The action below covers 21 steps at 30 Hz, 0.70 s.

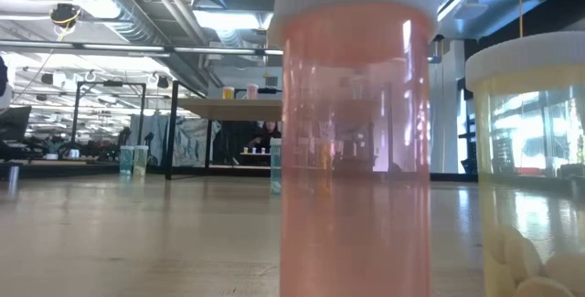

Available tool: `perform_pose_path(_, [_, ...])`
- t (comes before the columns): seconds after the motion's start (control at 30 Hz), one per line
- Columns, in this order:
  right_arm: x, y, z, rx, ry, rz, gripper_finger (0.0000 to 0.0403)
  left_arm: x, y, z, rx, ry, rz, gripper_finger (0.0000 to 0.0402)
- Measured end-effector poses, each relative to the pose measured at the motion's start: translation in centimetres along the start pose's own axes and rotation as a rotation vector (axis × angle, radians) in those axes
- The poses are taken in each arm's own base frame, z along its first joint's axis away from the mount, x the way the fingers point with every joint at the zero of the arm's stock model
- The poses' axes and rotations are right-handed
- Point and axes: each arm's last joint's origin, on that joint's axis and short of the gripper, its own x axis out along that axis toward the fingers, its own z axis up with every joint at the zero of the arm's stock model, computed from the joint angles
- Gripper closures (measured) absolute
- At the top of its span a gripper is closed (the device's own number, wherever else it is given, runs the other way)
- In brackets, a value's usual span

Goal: Pick and place medicine bottles onto shelf by color
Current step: Put the bottom orange pill bottle on the shelf aligned with the other orange pill bottle

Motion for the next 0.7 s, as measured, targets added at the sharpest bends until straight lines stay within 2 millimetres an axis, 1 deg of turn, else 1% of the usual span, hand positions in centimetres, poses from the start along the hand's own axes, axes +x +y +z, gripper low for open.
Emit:
perform_pose_path(0.1, [0.1,-0.4,0.1,0.027,-0.009,-0.006,0.0237,-0.3,2.7,1.2,0.037,-0.023,0.037,0.0312])
perform_pose_path(0.2, [0.2,-1.1,0.1,0.105,-0.023,-0.028,0.0237,-0.6,5.6,2.0,0.062,-0.039,0.076,0.0312])
perform_pose_path(0.4, [0.4,-3.0,0.0,0.243,-0.041,-0.083,0.0237,-1.5,10.7,2.6,0.097,-0.056,0.151,0.0312])
perform_pose_path(0.53, [0.5,-4.0,-0.2,0.264,-0.037,-0.110,0.0237,-1.8,13.3,2.8,0.118,-0.045,0.206,0.0312])
perform_pose_path(0.7, [0.5,-5.0,-0.3,0.282,-0.048,-0.139,0.0237,-0.9,15.7,3.8,0.131,0.006,0.229,0.0312])
